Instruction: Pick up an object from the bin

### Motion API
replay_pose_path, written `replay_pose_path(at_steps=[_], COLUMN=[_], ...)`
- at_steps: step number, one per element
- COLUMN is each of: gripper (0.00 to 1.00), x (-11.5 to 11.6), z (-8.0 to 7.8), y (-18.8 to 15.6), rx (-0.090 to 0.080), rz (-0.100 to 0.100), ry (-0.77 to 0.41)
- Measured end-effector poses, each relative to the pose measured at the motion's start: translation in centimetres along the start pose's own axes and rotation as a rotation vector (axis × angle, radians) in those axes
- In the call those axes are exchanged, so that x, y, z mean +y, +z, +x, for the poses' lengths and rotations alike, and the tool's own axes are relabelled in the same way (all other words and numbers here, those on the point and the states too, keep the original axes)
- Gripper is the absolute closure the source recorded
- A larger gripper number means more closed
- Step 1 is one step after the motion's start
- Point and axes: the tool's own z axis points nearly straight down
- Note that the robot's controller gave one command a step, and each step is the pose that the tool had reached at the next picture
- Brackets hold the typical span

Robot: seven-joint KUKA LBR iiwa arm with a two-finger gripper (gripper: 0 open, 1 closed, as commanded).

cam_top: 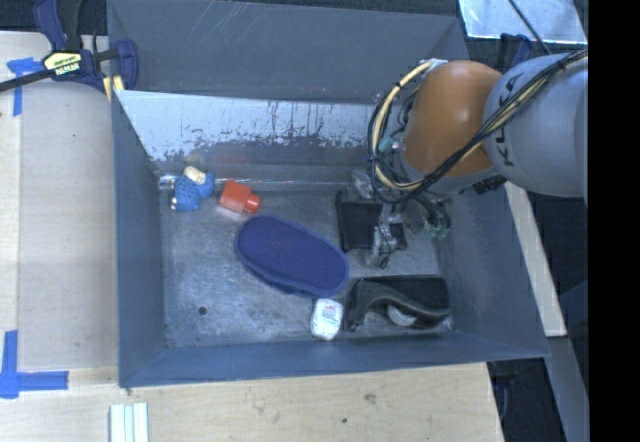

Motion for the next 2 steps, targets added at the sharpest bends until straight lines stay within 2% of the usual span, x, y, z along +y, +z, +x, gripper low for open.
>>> replay_pose_path(at_steps=[2], gripper=[0.00], x=[-0.05], z=[-0.16], y=[-0.14], rx=[-0.006], rz=[0.000], ry=[0.002])
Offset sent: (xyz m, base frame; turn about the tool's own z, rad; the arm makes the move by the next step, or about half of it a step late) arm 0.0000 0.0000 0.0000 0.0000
